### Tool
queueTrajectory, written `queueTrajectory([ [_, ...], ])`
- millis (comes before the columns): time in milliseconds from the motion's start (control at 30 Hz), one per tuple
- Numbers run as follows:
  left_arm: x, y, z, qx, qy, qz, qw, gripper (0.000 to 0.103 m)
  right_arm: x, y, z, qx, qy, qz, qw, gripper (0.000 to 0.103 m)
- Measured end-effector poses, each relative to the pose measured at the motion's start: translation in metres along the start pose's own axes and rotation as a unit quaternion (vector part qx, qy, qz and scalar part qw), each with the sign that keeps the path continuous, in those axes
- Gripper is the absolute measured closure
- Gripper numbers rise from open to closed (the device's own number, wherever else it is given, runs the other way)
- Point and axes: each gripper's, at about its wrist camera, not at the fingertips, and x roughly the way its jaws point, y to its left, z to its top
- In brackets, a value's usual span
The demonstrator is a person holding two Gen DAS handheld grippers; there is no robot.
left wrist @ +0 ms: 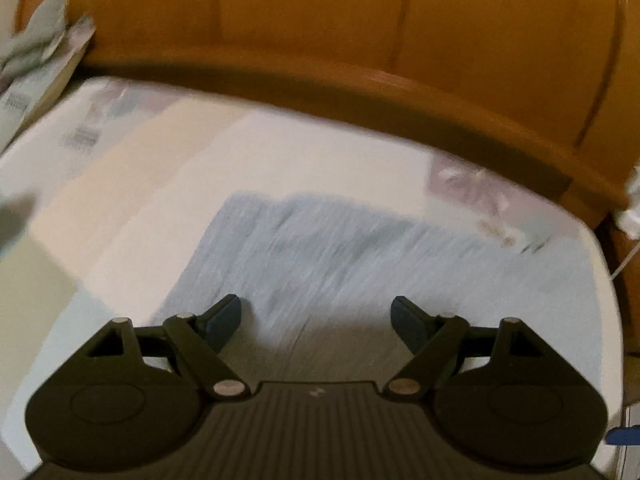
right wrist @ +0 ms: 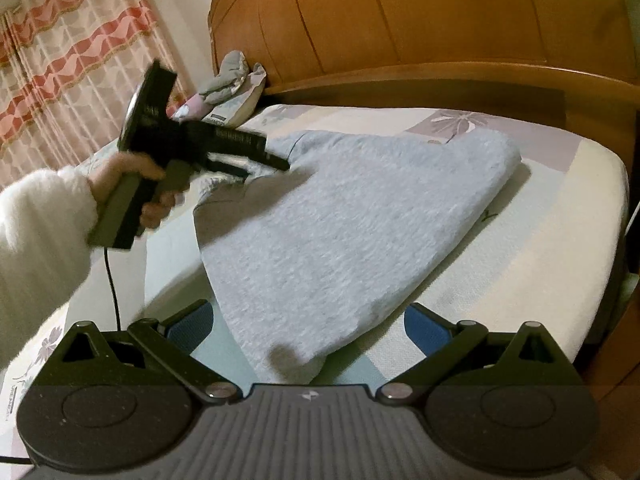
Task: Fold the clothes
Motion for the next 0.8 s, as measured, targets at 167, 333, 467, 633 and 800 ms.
queueTrajectory([
  [167,0.033,-0.006,0.023,-0.012,0.001,-0.014,0.9998,0.019,0.001,0.002,-0.001,-0.009,-0.002,0.000,1.000,0.000],
  [333,0.050,-0.011,0.022,0.005,0.020,0.010,0.9997,0.017,0.002,-0.001,0.000,0.005,0.006,0.005,1.000,0.000],
  [467,0.013,-0.021,0.017,0.054,0.015,0.006,0.9984,0.017,0.004,-0.003,0.000,0.016,0.024,0.001,1.000,0.000],
  [633,-0.028,-0.007,-0.014,0.029,0.024,0.002,0.9993,0.014,0.001,-0.001,-0.002,0.008,0.019,-0.015,1.000,0.000],
  [800,-0.025,0.011,-0.059,-0.019,0.059,0.006,0.9981,0.013,-0.005,-0.004,-0.004,0.024,-0.018,-0.043,0.999,0.000],
])
